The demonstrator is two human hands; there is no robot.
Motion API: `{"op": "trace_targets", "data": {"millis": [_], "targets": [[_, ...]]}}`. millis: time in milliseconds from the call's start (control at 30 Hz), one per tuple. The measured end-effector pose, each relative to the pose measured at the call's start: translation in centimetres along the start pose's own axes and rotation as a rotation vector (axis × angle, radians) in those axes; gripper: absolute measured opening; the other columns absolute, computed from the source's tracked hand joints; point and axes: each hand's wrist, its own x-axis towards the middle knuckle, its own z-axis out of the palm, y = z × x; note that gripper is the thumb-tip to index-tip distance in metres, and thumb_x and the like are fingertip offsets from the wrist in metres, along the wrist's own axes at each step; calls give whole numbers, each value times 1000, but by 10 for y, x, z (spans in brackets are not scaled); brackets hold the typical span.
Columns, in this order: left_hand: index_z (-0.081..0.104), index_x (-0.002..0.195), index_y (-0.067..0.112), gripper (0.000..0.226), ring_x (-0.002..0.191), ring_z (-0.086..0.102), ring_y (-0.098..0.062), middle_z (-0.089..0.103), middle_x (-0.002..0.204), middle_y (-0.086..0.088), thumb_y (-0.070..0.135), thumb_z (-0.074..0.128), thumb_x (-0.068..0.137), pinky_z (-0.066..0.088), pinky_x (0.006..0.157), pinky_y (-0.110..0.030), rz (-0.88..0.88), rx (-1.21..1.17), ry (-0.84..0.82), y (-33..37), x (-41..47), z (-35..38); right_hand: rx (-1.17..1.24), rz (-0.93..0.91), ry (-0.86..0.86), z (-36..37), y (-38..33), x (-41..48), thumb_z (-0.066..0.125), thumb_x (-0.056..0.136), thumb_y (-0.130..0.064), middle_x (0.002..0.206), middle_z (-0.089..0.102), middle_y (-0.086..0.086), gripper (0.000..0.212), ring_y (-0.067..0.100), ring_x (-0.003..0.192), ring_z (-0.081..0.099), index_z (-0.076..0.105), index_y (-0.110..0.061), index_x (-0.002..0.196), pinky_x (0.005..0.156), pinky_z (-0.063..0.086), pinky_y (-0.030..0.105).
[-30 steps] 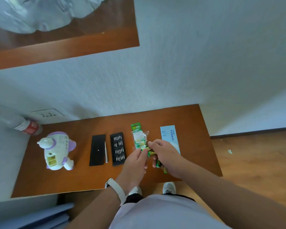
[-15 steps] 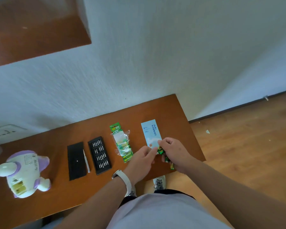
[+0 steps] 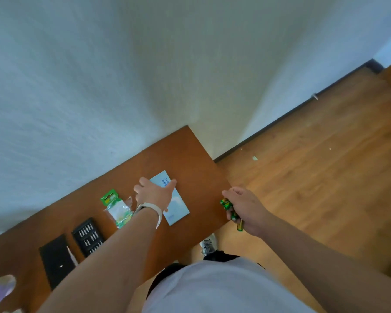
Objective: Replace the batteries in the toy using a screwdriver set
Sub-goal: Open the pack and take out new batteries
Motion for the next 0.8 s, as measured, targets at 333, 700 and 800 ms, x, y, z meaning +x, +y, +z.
{"op": "trace_targets", "data": {"millis": [333, 700, 800], "targets": [[21, 151, 21, 100, 124, 50, -29, 44, 138, -7, 44, 83, 76, 53, 97, -52, 203, -144, -20, 8, -11, -1, 35, 50, -125, -16, 2, 3, 54, 95, -22, 74, 70, 5, 13, 14, 52, 55, 57, -15, 84, 45, 37, 24], [30, 135, 49, 81, 115, 42, 2, 39, 118, 25, 32, 83, 76, 40, 75, -10, 718, -228, 49, -13, -66, -68, -183, -174, -343, 21, -55, 4, 58, 95, -46, 78, 70, 1, 24, 14, 56, 59, 63, -23, 89, 48, 45, 25], [28, 129, 57, 80, 119, 35, 12, 33, 118, 46, 32, 80, 74, 38, 80, -8, 821, -180, 41, -20, -77, -92, -269, -265, -352, 36, -74, -1, 57, 92, -55, 76, 71, -3, 23, 12, 57, 61, 62, -34, 82, 54, 50, 25]]}}
